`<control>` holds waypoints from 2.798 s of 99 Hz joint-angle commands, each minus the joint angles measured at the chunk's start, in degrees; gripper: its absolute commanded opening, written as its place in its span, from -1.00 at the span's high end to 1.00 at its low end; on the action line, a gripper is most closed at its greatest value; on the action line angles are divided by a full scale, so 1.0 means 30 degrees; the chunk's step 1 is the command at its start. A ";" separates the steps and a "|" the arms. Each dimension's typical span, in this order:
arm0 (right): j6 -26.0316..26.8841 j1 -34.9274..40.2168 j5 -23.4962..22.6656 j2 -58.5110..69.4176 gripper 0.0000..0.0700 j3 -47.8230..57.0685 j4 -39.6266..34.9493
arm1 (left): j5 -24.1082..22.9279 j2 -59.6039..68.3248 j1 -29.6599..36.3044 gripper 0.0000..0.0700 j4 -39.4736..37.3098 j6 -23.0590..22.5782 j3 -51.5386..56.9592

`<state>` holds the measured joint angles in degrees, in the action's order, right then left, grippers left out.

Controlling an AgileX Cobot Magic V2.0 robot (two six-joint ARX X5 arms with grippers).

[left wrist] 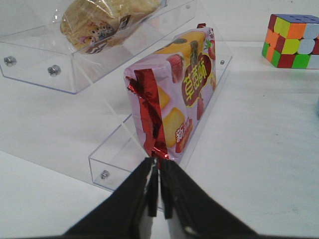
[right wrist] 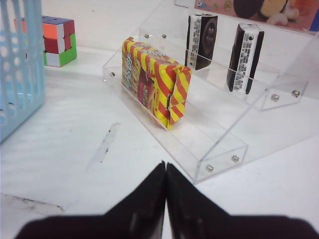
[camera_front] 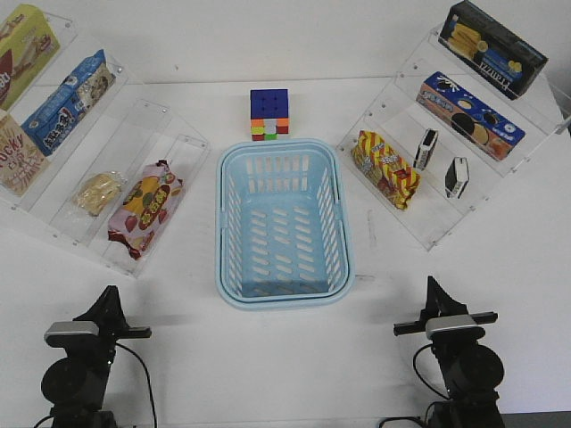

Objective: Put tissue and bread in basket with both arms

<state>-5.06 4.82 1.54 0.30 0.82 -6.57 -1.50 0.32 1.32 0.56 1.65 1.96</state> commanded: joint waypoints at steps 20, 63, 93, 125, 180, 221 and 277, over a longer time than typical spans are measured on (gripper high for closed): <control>0.0255 0.0007 0.0000 -0.0080 0.99 -0.0029 0.0255 | 0.0000 -0.0029 -0.0029 1.00 -0.0204 0.0117 -0.0350; 0.0255 0.0007 0.0000 -0.0080 0.99 -0.0029 0.0255 | 0.0000 -0.0029 -0.0029 1.00 -0.0204 0.0117 -0.0350; 0.2368 0.0015 -0.0066 -0.0080 0.99 -0.0029 0.2302 | 0.0000 -0.0029 -0.0029 1.00 -0.0204 0.0117 -0.0350; 0.8393 -0.0007 0.0794 -0.0073 0.99 0.0539 0.2980 | 0.0000 -0.0029 -0.0029 1.00 -0.0211 0.0117 -0.0350; 0.4233 -0.0095 0.3534 1.6116 -0.34 1.4834 -0.3716 | 0.0000 -0.0029 -0.0029 1.00 -0.0204 0.0117 -0.0350; 0.3585 -0.2710 0.3140 2.6090 -0.34 2.2396 -0.5100 | 0.0000 -0.0029 -0.0029 1.00 -0.0211 0.0117 -0.0350; 0.3038 -0.3767 0.0845 2.7350 1.00 2.3023 -0.4269 | 0.0000 -0.0029 -0.0029 1.00 -0.0204 0.0117 -0.0350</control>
<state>4.89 -6.42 5.54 85.56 68.77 -19.94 -1.50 0.32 1.32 0.56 1.65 1.96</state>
